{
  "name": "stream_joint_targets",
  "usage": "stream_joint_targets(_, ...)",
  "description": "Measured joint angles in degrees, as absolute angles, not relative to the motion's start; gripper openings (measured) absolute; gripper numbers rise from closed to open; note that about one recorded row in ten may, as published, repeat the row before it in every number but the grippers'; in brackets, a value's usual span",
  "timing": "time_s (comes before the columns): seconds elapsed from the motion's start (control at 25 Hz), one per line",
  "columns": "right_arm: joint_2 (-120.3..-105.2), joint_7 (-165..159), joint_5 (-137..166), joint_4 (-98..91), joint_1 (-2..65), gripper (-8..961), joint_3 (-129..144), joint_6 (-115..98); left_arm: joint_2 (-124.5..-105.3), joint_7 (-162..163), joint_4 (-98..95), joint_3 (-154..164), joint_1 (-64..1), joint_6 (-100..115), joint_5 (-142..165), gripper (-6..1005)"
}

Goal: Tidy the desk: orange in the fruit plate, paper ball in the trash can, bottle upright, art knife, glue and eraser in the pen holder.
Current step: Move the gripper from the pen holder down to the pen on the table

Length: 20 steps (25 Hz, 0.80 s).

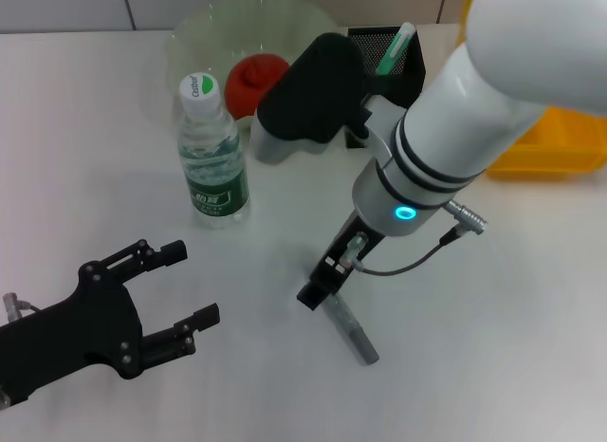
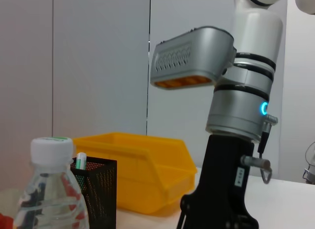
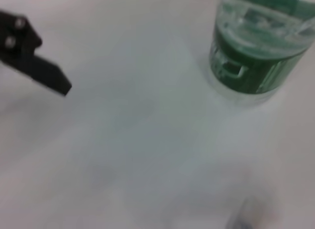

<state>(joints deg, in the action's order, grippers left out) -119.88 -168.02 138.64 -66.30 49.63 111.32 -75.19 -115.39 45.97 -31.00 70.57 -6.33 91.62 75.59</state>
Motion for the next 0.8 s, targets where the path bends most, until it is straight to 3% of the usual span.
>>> stream_joint_targets(0.48, -119.88, -168.24, 138.64, -63.86, 50.58, 741, 113.87, -73.76, -115.48, 45.97, -31.18, 70.57, -6.33, 91.57, 75.59, 785)
stream_joint_targets(0.8, -119.88, -168.81, 138.55, -61.39, 51.37, 605, 113.38, -74.28, -115.49, 45.97, -31.07, 70.58, -6.53, 91.51, 75.59, 785)
